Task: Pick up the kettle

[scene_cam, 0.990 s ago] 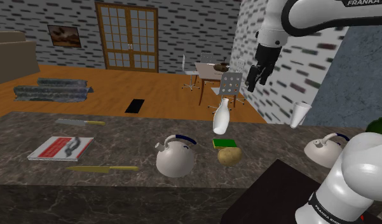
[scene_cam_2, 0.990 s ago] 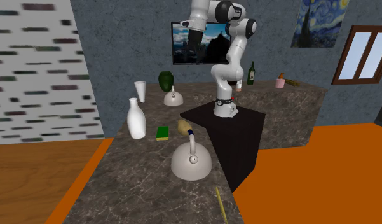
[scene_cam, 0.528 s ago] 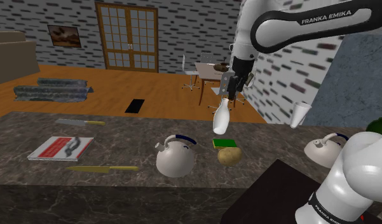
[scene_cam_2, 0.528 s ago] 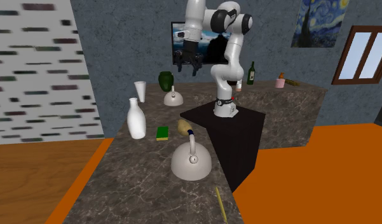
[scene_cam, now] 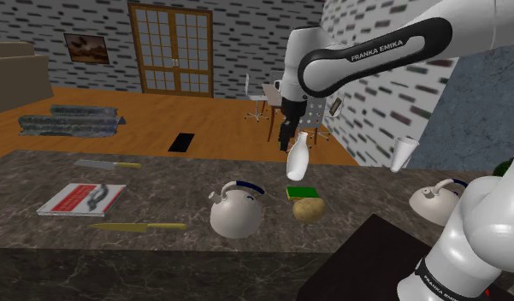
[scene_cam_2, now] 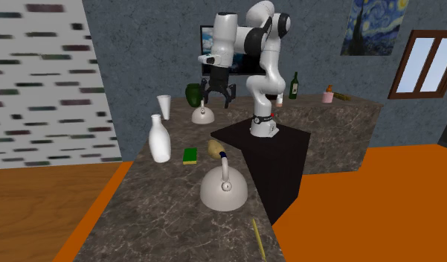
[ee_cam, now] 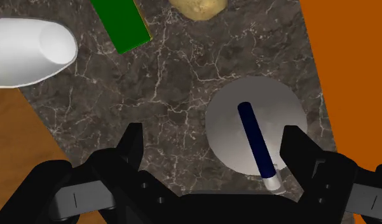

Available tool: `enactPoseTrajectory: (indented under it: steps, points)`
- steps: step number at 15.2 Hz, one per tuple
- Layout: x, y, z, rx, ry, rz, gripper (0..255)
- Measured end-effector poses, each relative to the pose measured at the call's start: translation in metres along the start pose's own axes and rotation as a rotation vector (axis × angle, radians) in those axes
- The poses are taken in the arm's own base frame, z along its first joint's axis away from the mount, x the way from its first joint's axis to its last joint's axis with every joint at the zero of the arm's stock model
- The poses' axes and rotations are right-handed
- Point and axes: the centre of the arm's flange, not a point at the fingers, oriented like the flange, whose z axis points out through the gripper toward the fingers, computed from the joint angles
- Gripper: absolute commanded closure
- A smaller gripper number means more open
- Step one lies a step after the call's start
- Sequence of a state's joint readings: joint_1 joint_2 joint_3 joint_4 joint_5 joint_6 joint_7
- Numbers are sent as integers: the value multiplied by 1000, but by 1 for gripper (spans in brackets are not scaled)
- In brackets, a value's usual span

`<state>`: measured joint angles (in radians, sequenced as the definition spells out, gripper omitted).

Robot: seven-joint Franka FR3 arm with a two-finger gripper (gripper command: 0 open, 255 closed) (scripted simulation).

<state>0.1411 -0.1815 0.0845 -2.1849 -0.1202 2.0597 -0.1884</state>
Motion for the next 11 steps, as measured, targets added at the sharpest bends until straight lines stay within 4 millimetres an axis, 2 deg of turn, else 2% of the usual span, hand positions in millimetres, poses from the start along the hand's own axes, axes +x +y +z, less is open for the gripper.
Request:
enactPoseTrajectory:
  steps: [5, 11]
  points:
    - [44, -23, 40, 13, -1, -142, 0]
    - [100, -60, 87, 28, -1, -312, 0]
